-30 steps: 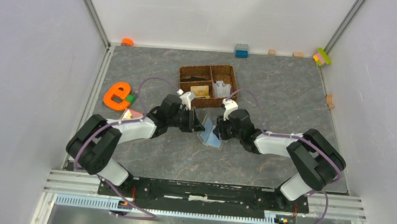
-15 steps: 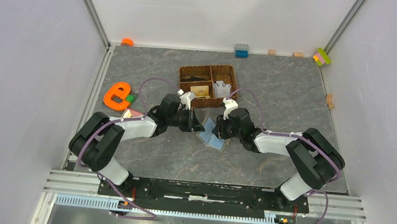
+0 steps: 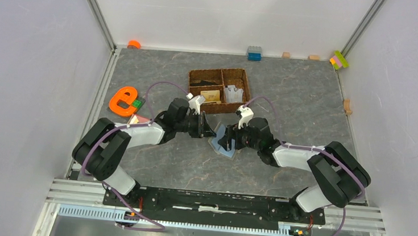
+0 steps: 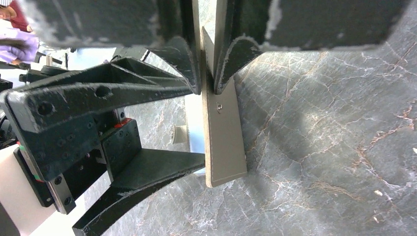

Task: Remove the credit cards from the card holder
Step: Remove the credit card from the card holder.

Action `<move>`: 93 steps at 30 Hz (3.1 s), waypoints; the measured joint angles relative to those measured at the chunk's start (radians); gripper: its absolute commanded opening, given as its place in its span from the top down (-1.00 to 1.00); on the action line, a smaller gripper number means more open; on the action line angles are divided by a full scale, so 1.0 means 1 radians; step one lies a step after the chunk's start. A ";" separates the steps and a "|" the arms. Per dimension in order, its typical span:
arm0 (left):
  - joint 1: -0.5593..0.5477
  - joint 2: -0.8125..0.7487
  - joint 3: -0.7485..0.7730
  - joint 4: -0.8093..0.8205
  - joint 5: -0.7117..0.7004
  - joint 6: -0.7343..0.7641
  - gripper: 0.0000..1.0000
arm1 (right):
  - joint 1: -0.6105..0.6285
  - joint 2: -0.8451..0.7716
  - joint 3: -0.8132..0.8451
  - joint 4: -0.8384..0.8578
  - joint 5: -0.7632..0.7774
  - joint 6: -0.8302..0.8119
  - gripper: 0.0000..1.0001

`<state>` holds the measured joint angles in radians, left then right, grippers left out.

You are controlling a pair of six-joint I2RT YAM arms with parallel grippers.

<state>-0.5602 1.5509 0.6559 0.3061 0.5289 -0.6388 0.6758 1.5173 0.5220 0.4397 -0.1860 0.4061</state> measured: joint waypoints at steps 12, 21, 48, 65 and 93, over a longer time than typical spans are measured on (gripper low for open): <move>0.003 0.000 -0.008 0.016 0.008 -0.010 0.88 | 0.000 0.003 -0.038 0.144 -0.130 0.024 -0.55; 0.013 0.027 -0.020 0.071 0.032 -0.043 0.88 | 0.000 0.064 -0.014 0.122 -0.146 0.037 -0.05; 0.020 -0.006 -0.023 0.029 -0.003 -0.049 0.87 | -0.030 -0.142 -0.098 0.062 0.020 0.011 -0.65; 0.020 -0.006 -0.037 0.041 0.003 -0.066 0.87 | -0.030 -0.238 -0.118 0.136 -0.043 -0.011 -0.71; 0.011 0.023 -0.040 0.070 0.035 -0.097 0.86 | -0.013 0.053 -0.002 0.086 -0.126 -0.010 -0.43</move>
<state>-0.5495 1.5738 0.6155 0.3763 0.5636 -0.7361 0.6624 1.5707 0.5201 0.5259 -0.3119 0.3965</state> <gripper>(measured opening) 0.079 0.713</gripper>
